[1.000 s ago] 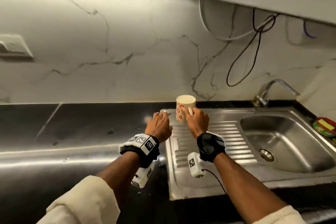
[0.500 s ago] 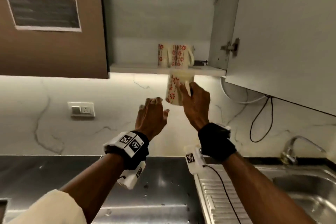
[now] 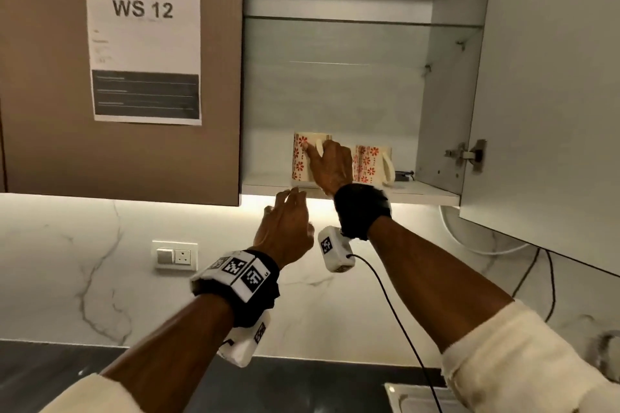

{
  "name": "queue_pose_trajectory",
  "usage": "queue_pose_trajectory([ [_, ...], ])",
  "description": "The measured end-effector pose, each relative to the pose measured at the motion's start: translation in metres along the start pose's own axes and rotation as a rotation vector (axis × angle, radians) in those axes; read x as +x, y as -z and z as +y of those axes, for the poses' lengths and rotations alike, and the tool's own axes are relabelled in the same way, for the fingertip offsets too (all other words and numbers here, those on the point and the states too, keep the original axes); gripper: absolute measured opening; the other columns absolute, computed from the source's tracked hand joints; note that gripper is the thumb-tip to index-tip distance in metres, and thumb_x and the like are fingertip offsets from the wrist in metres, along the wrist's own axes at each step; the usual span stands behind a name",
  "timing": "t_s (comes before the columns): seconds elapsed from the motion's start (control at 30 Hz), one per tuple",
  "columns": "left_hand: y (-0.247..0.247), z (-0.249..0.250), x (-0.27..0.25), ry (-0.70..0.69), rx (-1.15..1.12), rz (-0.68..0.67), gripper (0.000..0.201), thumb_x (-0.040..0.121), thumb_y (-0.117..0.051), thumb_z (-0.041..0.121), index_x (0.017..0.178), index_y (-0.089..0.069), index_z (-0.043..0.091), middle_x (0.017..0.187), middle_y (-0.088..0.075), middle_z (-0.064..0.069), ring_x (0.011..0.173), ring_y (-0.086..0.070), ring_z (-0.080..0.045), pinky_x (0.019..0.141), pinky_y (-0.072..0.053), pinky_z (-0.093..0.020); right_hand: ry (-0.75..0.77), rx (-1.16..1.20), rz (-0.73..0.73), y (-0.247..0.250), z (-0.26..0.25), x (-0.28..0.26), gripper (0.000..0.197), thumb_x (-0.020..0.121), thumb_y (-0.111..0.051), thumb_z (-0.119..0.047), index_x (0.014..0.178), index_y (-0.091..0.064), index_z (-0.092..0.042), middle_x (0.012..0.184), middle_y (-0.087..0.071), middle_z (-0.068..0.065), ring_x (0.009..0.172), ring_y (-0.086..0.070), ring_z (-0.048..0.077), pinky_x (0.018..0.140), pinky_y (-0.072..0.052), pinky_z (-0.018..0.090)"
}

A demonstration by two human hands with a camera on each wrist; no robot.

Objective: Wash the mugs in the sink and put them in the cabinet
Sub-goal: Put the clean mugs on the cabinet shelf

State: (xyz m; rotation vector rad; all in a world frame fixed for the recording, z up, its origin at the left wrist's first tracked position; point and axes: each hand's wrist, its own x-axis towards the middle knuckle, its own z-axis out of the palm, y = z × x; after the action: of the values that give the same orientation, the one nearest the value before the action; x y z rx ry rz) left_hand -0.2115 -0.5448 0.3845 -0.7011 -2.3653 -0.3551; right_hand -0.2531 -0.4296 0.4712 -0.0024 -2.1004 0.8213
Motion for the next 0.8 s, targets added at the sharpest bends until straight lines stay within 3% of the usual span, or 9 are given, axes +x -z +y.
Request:
queue_pose_trajectory([
  [0.23,-0.004,-0.025,0.033,0.019,-0.031,0.110,0.055,0.098,-0.051,0.026,0.146,-0.031,0.007,0.150,-0.040,-0.010,0.137,-0.036,-0.024,0.105,-0.039,-0.040,-0.080,0.005,-0.062,-0.031,0.000,0.043,0.048,0.099,-0.047,-0.043,0.119,-0.054,0.000,0.127,-0.053,0.018,0.120,-0.045,0.030,0.097,-0.034,0.032],
  [0.4,-0.020,-0.034,0.041,0.029,-0.049,0.137,0.055,0.098,-0.053,0.027,0.147,-0.033,0.009,0.149,-0.042,-0.008,0.137,-0.038,-0.023,0.106,-0.039,-0.037,-0.101,-0.025,-0.125,-0.050,0.011,0.052,0.047,0.094,-0.060,-0.040,0.119,-0.051,-0.002,0.127,-0.051,0.016,0.123,-0.043,0.030,0.101,-0.033,0.034],
  [0.47,-0.027,-0.038,0.048,0.040,-0.069,0.160,0.055,0.098,-0.054,0.027,0.146,-0.035,0.009,0.149,-0.042,-0.009,0.137,-0.038,-0.023,0.106,-0.038,-0.037,-0.091,-0.007,-0.125,-0.057,0.014,0.060,0.051,0.087,-0.067,-0.045,0.111,-0.052,-0.003,0.116,-0.054,0.014,0.119,-0.047,0.031,0.098,-0.035,0.035],
  [0.53,-0.031,-0.041,0.050,0.052,-0.085,0.187,0.052,0.098,-0.054,0.028,0.144,-0.039,0.007,0.147,-0.045,-0.011,0.136,-0.041,-0.024,0.106,-0.040,-0.038,-0.071,-0.030,-0.071,-0.057,0.014,0.061,0.056,0.087,-0.066,-0.047,0.116,-0.050,-0.002,0.118,-0.055,0.014,0.114,-0.051,0.030,0.093,-0.039,0.036],
  [0.6,-0.035,-0.043,0.053,0.056,-0.099,0.220,0.051,0.097,-0.058,0.027,0.140,-0.046,0.004,0.142,-0.051,-0.014,0.133,-0.046,-0.028,0.102,-0.044,-0.040,-0.019,-0.108,0.021,-0.056,0.017,0.061,0.046,0.091,-0.065,-0.039,0.115,-0.050,-0.003,0.116,-0.059,0.015,0.105,-0.056,0.029,0.079,-0.041,0.033],
  [0.67,-0.041,-0.043,0.058,0.068,-0.115,0.257,0.051,0.095,-0.061,0.027,0.137,-0.049,0.001,0.140,-0.054,-0.016,0.132,-0.048,-0.030,0.099,-0.048,-0.042,0.044,-0.214,0.047,-0.057,0.023,0.062,0.035,0.092,-0.064,-0.036,0.107,-0.056,-0.005,0.109,-0.064,0.013,0.099,-0.060,0.028,0.070,-0.036,0.029],
  [0.8,-0.047,-0.039,0.058,0.088,-0.145,0.255,0.054,0.097,-0.057,0.032,0.142,-0.044,0.005,0.148,-0.045,-0.013,0.140,-0.039,-0.026,0.106,-0.042,-0.039,0.025,-0.239,0.003,-0.063,0.026,0.067,0.036,0.091,-0.063,-0.046,0.092,-0.064,-0.009,0.098,-0.069,0.010,0.087,-0.065,0.026,0.067,-0.044,0.030],
])
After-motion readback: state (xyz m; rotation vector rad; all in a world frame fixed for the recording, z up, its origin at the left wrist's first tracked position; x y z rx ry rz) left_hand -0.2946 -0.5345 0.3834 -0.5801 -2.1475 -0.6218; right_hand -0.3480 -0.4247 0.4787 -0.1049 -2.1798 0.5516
